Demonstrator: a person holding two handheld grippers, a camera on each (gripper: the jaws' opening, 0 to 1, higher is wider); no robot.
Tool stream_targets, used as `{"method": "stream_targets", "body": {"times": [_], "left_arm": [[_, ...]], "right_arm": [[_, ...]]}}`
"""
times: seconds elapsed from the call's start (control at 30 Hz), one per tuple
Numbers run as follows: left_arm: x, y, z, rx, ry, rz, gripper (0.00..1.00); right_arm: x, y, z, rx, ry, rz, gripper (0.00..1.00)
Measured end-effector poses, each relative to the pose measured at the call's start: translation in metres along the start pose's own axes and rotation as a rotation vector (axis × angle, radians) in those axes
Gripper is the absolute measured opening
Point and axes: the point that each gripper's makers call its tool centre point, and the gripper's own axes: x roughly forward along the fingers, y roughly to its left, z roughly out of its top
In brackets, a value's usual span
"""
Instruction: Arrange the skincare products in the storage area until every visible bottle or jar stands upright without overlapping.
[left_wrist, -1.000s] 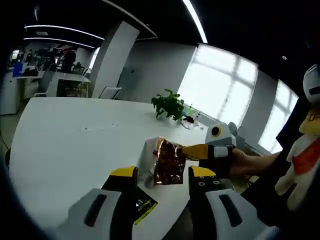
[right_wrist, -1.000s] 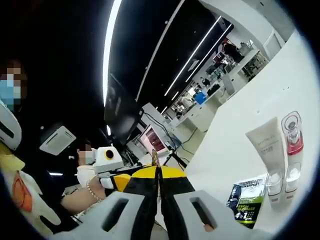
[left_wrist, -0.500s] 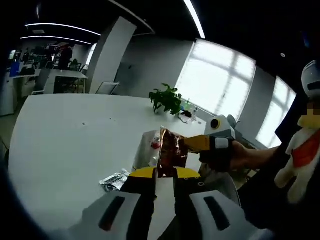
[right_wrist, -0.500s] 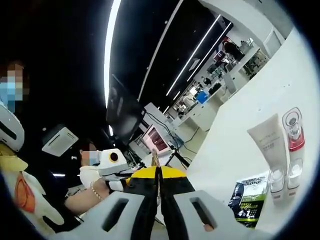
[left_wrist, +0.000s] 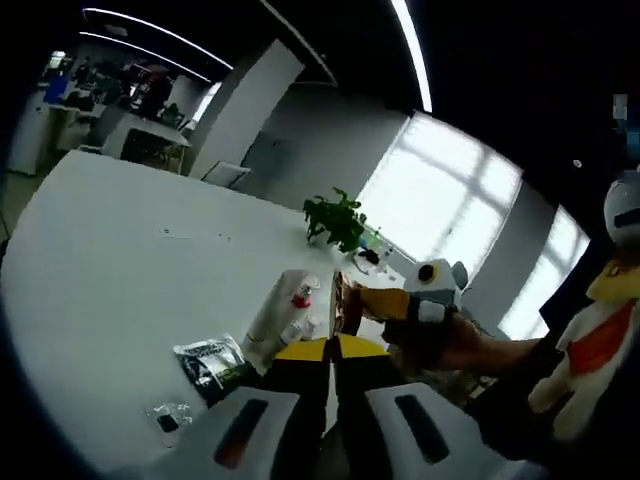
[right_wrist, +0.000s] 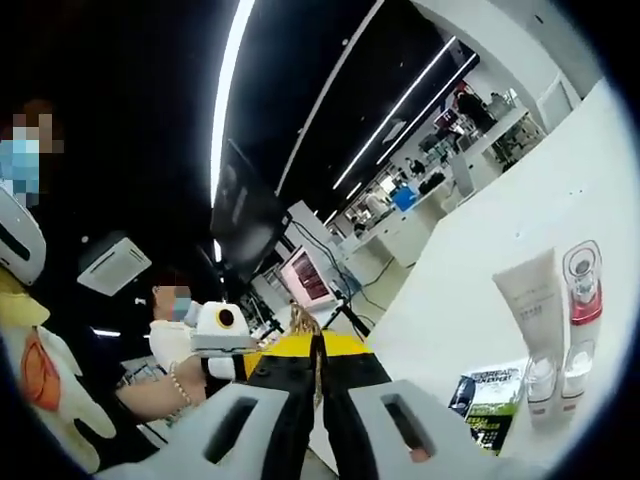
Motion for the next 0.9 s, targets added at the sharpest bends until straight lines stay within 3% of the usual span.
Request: {"method": "stream_targets", "body": {"times": [0.23,0.4,0.9], "left_arm": [[0.000,-0.005,-0.003,-0.101,-0.059,-0.035,0.00],[0.000,-0.011,0.003,-0.171,-0.130,-0.064,0.00],[-0.002,-0.012,0.003,-0.260,-0.205,-0.075,0.00]], "right_arm": [[0.000,0.004,0.006,-0.018,-0.017,0.015,0.04],[-0.001,0.004,0.006,-0.017,-0.018,0.017,0.04],[0.007,0.011,0.003,0.011,-0.015,0.058,0.01]]}}
